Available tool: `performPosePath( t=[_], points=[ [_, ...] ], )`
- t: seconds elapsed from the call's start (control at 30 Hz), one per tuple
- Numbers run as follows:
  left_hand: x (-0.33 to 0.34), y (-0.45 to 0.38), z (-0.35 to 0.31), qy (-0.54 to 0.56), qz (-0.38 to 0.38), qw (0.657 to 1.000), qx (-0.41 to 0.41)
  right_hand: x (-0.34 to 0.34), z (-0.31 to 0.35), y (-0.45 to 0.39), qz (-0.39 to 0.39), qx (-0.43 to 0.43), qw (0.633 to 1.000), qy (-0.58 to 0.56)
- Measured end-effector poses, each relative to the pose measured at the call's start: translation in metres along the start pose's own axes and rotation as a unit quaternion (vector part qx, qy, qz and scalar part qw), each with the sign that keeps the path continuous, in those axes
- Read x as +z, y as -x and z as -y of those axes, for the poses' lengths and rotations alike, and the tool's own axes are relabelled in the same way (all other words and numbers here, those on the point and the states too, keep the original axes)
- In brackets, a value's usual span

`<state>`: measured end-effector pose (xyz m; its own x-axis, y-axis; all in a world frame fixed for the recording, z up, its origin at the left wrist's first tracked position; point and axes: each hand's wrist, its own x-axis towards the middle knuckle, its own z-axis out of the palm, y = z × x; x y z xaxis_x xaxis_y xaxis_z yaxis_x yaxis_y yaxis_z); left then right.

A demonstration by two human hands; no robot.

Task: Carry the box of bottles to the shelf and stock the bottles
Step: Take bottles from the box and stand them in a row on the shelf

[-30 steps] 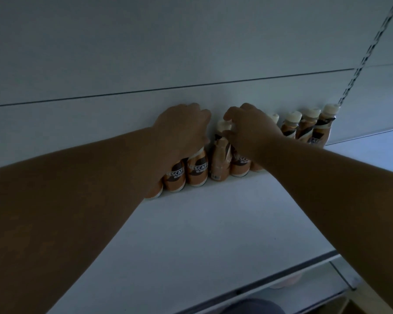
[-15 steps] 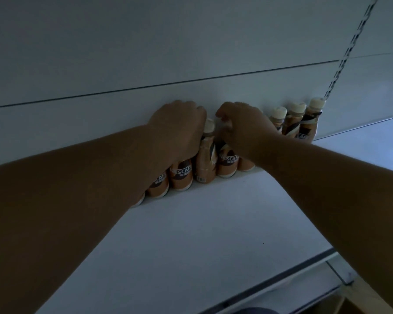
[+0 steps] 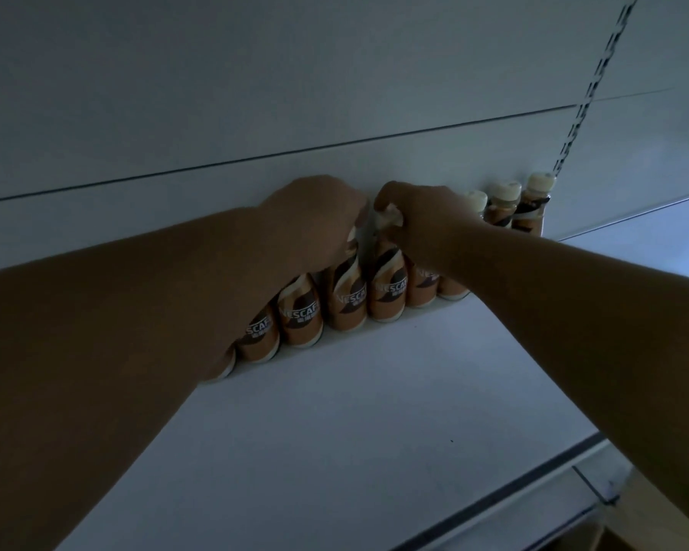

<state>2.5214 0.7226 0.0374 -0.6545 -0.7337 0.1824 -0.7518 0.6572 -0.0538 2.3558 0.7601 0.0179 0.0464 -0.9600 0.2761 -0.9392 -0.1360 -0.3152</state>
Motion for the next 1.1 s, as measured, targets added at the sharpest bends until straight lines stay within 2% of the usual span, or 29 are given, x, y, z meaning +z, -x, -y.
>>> performPosePath(
  t=[0.17, 0.47, 0.73, 1.1],
  points=[
    [-0.001, -0.004, 0.0, -0.012, 0.01, 1.0, -0.01, 0.003, 0.003, 0.0, -0.005, -0.006, 1.0, -0.009],
    [0.011, -0.003, -0.005, -0.07, -0.046, 0.996, 0.013, 0.003, 0.003, -0.009, 0.016, -0.018, 1.0, -0.004],
    [0.012, -0.004, -0.003, -0.075, -0.052, 0.996, 0.018, 0.01, 0.005, -0.009, -0.025, -0.014, 1.0, -0.002],
    [0.009, 0.001, -0.009, -0.101, -0.055, 0.993, 0.021, 0.011, 0.006, -0.011, -0.009, -0.008, 1.0, 0.018]
  ],
)
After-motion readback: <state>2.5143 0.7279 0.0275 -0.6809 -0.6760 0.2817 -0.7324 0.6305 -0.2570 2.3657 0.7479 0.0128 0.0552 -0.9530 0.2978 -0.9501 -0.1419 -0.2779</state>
